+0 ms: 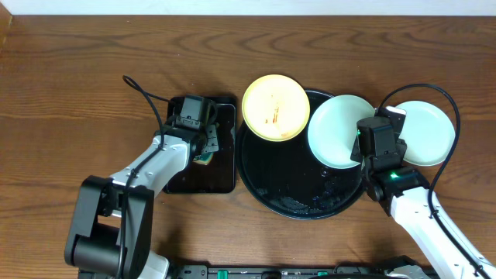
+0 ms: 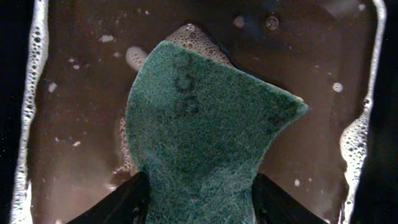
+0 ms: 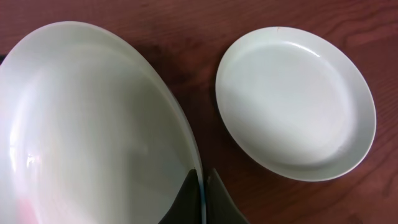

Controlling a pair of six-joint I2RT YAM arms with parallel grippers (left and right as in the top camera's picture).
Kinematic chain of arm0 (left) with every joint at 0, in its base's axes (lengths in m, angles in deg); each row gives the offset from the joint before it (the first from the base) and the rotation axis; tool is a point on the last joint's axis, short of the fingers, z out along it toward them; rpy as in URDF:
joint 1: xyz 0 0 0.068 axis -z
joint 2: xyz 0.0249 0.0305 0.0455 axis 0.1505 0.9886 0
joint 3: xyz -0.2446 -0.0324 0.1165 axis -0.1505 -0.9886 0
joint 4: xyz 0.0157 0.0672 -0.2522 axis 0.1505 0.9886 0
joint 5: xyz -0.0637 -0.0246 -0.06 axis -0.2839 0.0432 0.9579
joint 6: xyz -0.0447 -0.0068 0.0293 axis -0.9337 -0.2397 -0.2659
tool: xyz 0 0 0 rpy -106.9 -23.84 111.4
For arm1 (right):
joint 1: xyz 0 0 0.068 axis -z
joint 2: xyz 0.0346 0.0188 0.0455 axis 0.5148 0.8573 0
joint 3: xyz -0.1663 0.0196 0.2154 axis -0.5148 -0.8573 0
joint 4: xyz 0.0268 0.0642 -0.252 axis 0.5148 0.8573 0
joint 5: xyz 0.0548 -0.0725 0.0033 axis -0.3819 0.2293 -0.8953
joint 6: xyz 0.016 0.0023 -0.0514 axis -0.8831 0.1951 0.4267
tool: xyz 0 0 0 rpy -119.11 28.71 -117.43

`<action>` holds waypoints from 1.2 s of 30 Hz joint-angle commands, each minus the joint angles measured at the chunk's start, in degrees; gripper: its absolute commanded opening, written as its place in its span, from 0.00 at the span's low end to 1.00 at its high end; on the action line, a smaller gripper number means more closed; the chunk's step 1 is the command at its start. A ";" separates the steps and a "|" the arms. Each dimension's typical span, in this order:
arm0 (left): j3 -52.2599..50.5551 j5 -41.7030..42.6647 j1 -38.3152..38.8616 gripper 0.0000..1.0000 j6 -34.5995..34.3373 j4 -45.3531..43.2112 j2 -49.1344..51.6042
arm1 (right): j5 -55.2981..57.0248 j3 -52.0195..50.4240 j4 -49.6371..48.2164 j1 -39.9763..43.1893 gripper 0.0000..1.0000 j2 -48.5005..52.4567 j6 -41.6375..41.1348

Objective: Clean dirty plates on tray and stack at the side

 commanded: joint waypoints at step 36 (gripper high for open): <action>-0.79 -2.27 0.00 0.46 0.13 0.63 -3.63 | 0.42 0.90 -0.02 0.17 0.01 -0.92 -0.94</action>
